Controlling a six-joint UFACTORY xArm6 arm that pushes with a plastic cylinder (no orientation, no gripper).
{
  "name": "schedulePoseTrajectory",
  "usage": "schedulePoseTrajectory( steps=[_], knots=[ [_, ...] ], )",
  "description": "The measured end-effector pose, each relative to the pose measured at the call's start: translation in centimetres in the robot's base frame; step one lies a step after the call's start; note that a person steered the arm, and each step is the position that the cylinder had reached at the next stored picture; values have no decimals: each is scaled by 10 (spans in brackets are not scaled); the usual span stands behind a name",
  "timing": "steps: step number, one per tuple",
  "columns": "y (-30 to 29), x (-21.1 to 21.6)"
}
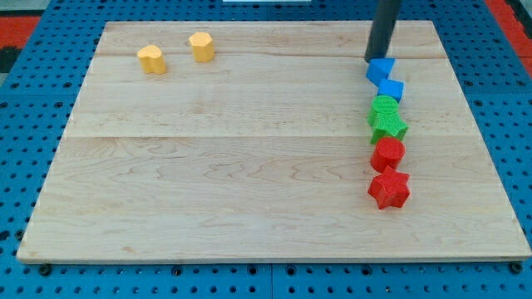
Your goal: Move the yellow hexagon towards the top right
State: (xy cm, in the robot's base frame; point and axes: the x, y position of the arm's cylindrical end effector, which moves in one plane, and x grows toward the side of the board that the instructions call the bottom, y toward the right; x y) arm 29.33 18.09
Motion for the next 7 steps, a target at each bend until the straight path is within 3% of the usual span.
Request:
schedulePoseTrajectory(
  steps=[4, 6, 7],
  knots=[
    [2, 21],
    [2, -36],
    [-42, -82]
  ],
)
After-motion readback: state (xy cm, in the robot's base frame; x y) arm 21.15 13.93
